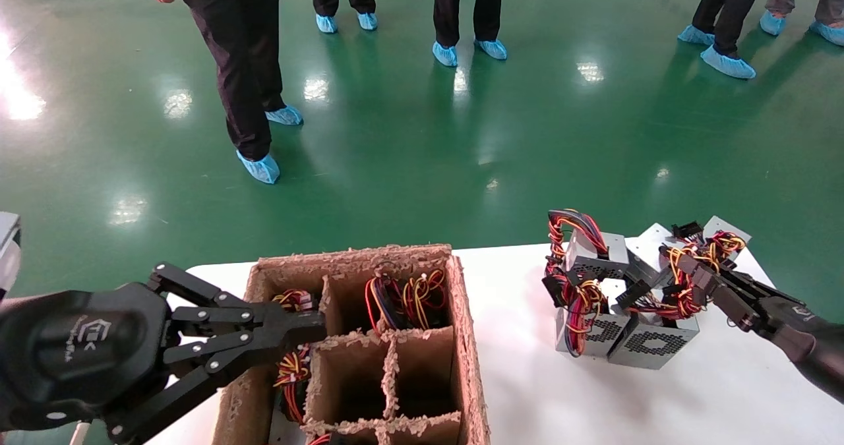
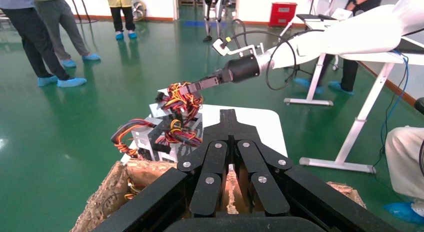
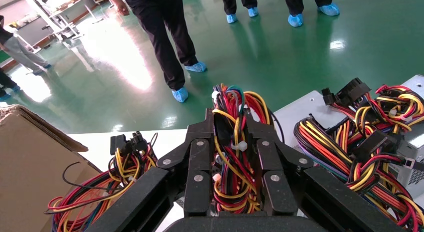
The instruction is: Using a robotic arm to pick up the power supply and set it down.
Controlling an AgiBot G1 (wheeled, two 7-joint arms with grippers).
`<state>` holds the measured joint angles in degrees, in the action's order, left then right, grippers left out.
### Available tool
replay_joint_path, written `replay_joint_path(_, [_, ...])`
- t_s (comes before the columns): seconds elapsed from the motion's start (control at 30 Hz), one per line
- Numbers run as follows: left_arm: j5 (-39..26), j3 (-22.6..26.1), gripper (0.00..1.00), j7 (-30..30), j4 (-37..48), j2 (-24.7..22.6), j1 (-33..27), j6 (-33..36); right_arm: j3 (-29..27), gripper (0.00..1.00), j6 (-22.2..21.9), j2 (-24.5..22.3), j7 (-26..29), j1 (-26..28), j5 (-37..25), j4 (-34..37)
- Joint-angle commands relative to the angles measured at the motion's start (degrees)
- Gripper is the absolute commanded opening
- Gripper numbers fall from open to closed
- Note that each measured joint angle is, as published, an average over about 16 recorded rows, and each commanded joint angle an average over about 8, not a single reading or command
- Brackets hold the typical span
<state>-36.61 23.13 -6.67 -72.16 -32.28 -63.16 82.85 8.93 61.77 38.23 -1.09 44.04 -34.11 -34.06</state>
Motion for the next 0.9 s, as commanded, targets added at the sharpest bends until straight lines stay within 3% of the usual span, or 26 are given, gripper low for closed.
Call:
replay_joint_path(0.03, [0.00, 0.00, 0.00, 0.00, 0.00, 0.00, 0.00, 0.00, 0.06, 1.00, 0.08, -0.04, 0.04, 0.12, -0.07, 0.02])
replay_joint_path(0.9, [0.00, 0.01, 0.00, 0.00, 0.00, 0.00, 0.00, 0.00, 0.00, 1.00, 0.81, -0.35, 1.05, 0.71, 0.33, -2.78])
